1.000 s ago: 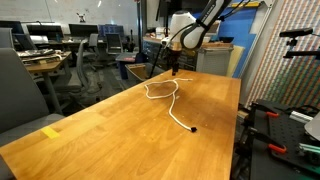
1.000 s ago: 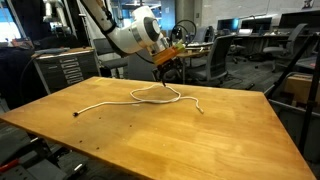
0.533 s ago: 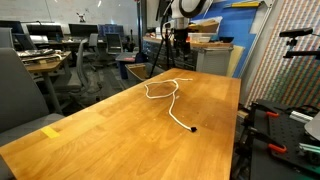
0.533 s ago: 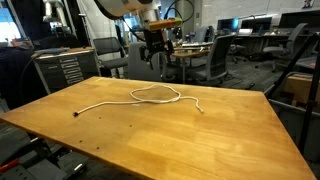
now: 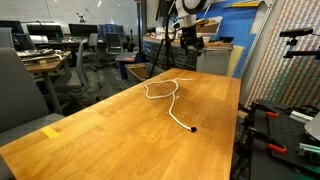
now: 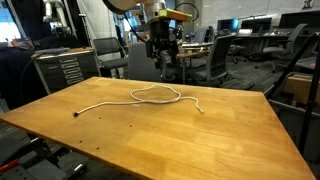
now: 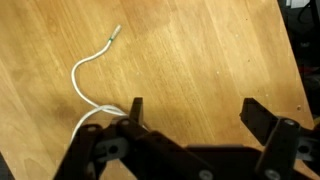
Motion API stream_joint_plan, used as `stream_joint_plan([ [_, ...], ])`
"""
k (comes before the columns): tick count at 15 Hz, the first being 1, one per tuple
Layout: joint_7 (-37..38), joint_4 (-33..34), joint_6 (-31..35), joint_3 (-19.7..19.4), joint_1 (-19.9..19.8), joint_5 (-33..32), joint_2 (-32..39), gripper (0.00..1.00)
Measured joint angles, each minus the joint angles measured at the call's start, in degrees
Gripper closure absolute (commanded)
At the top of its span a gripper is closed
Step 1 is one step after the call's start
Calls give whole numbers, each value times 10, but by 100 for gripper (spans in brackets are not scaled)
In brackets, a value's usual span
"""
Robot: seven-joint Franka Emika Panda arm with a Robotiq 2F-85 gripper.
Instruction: Form a loose knot using the white rope
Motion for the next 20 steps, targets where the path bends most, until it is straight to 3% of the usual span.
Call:
stream_joint_plan([
  [6, -219, 1, 3, -1, -13, 123, 0, 0],
  [9, -284, 19, -64, -1, -16, 193, 0, 0],
  [12, -290, 29, -81, -1, -15, 203, 0, 0],
  [14, -273, 23, -56, -7, -10, 203, 4, 0],
  [20, -151, -83, 174, -8, 37, 196, 16, 0],
])
